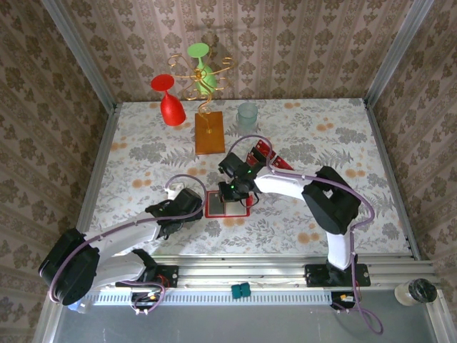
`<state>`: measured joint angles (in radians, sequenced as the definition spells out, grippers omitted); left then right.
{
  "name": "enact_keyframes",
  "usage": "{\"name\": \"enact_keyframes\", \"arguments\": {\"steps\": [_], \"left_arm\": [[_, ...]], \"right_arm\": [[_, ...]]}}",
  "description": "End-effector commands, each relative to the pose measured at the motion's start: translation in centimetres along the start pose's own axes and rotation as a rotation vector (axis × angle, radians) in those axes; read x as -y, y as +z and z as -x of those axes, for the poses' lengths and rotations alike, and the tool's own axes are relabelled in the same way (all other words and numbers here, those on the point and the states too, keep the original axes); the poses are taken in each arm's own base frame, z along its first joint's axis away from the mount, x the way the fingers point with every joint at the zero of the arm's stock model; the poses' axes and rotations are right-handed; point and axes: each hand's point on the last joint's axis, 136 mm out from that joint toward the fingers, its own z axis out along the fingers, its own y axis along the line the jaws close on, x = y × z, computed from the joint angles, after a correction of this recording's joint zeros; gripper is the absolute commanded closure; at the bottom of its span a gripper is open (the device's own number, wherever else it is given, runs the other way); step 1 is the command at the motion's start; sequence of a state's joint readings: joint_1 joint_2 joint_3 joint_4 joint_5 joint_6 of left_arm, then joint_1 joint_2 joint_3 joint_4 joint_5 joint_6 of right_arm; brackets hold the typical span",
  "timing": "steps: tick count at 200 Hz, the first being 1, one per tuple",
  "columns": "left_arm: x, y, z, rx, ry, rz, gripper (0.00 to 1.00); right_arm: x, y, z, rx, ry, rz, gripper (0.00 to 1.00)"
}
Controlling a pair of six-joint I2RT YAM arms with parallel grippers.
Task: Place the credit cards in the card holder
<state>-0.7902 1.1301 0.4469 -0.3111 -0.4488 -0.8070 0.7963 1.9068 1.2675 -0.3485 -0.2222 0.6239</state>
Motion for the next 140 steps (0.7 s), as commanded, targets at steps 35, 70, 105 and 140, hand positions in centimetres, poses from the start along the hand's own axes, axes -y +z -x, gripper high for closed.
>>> {"name": "enact_keyframes", "arguments": {"steps": [35, 70, 105, 140], "left_arm": [[3.0, -1.8, 2.5, 0.048, 0.018, -0.083, 0.00], [5.9, -2.5, 3.4, 0.060, 0.057, -0.117, 0.00], [8.9, -2.3, 3.3, 0.048, 0.087, -0.149, 0.00], [10.7, -1.7, 2.2, 0.023, 0.105, -0.166, 0.00]], "right_arm": [[1.3, -4.5, 0.8, 0.074, -0.015, -0.028, 0.83], [4.4, -5.3, 0.8, 0.080, 0.016, -0.070, 0.80], [6.0, -4.8, 0.6, 0.054, 0.028, -0.083, 0.81], [6.0, -3.9, 0.4, 0.034, 0.035, -0.072, 0.82]]}}
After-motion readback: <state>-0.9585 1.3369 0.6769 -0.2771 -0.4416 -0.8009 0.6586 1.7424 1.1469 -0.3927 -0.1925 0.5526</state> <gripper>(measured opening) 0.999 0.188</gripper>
